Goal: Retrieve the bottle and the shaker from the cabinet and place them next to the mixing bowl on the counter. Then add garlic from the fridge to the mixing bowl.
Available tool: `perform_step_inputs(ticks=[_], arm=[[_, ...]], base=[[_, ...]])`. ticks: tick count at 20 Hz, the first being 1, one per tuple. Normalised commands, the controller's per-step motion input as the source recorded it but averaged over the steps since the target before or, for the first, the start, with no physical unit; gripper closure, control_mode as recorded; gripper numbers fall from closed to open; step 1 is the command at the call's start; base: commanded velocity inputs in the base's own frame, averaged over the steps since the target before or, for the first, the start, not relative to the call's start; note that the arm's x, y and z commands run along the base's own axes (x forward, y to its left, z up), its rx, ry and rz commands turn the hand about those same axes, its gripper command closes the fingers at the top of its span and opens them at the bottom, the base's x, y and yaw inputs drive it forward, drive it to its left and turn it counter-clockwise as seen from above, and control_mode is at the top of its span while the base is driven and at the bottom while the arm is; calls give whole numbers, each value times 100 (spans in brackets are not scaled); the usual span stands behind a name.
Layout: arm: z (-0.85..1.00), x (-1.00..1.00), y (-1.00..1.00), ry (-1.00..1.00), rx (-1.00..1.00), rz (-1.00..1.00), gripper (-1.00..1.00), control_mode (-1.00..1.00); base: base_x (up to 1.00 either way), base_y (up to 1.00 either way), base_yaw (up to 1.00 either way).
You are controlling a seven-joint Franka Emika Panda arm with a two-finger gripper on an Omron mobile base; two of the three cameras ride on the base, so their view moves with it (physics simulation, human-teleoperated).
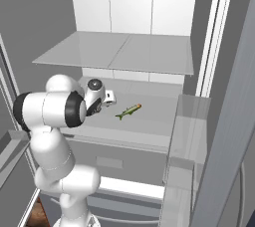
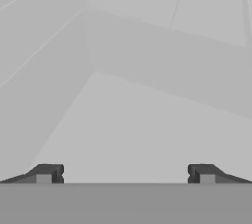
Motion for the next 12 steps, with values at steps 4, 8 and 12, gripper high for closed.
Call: perform_step_inputs(ticks=[4, 8, 12], arm=[[-12, -5, -27, 1, 0, -6, -100, -100], [-4, -16, -29, 3, 0, -8, -100, -100], [0, -25, -9, 1, 0, -4, -100, -100]], base=[[0, 0, 0], [0, 0, 0], [0, 0, 0]])
